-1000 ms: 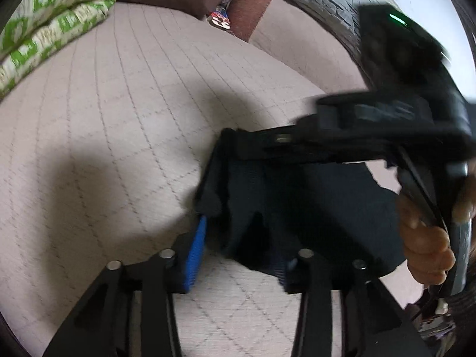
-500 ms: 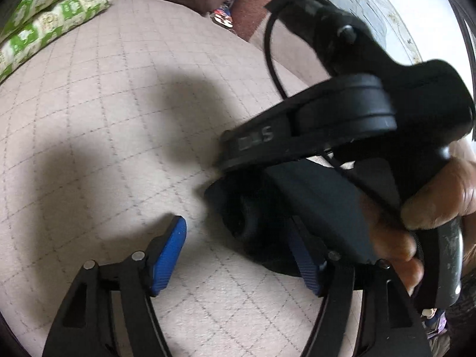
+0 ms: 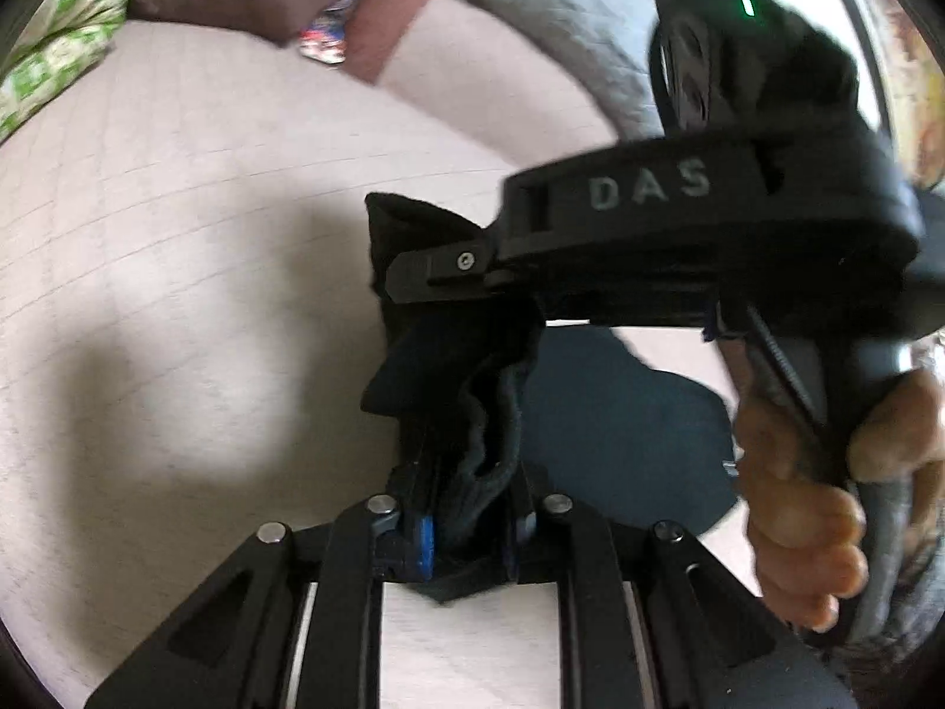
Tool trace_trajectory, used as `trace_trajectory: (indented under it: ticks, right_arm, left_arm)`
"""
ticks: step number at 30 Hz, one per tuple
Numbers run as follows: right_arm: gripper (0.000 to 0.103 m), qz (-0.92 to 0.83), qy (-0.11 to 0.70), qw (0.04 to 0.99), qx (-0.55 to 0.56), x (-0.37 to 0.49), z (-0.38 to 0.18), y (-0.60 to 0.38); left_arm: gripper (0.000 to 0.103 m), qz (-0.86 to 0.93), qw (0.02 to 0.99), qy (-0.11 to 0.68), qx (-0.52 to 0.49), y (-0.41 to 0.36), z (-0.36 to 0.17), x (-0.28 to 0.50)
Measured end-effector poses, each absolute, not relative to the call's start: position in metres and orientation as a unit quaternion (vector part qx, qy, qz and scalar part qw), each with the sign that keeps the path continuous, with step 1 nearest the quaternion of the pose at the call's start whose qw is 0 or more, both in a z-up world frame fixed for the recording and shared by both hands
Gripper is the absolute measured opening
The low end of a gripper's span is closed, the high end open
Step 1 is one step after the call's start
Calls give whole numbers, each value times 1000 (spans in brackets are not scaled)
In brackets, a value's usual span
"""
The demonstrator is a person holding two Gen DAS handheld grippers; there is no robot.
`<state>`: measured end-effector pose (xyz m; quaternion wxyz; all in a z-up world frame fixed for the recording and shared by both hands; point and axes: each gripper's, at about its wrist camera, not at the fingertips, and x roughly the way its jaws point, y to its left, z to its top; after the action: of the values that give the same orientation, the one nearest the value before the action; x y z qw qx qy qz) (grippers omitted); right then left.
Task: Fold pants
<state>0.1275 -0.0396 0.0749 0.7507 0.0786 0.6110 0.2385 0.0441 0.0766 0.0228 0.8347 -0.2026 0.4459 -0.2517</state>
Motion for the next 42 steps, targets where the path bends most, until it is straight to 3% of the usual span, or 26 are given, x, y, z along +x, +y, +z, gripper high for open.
trace_trajectory:
  ticks: [7, 10, 15, 17, 22, 26, 31, 33, 36, 38, 39, 42]
  right_arm:
    - [20, 211, 589, 766, 145, 108, 91, -129]
    - [20, 183, 589, 770, 165, 102, 76, -170]
    - [21, 130, 590, 784, 144, 92, 50, -217]
    - [26, 113, 588, 791, 124, 86, 47, -228]
    - [29, 64, 505, 841, 181, 61, 89, -276]
    - [31, 146, 464, 839, 244, 52, 109, -271]
    - [31, 204, 512, 768, 327, 60, 60, -251]
    - [31, 181, 534, 750, 345, 58, 34, -257]
    - [19, 155, 526, 743, 382, 43, 11, -285]
    - [23, 108, 512, 765, 376, 33, 18, -306]
    - [31, 70, 506, 785, 352, 30, 26, -313]
    - [31, 59, 469, 809, 350, 23, 52, -325]
  left_arm:
    - [25, -335, 812, 437, -193, 45, 23, 43]
    - [38, -352, 807, 437, -186, 44, 21, 46]
    - [39, -343, 803, 452, -183, 56, 6, 54]
    - [39, -334, 802, 458, -188, 58, 8, 49]
    - [45, -313, 807, 463, -193, 68, 7, 39]
    - [46, -309, 805, 473, -183, 57, 14, 28]
    - [46, -318, 794, 500, -134, 19, 1, 14]
    - [52, -303, 805, 500, -104, 10, -4, 8]
    - [57, -306, 807, 498, -87, 6, -1, 6]
    - [59, -306, 802, 504, -98, 7, -2, 9]
    - [59, -305, 800, 507, -102, 8, -2, 10]
    - [59, -313, 796, 506, -111, 13, 1, 11]
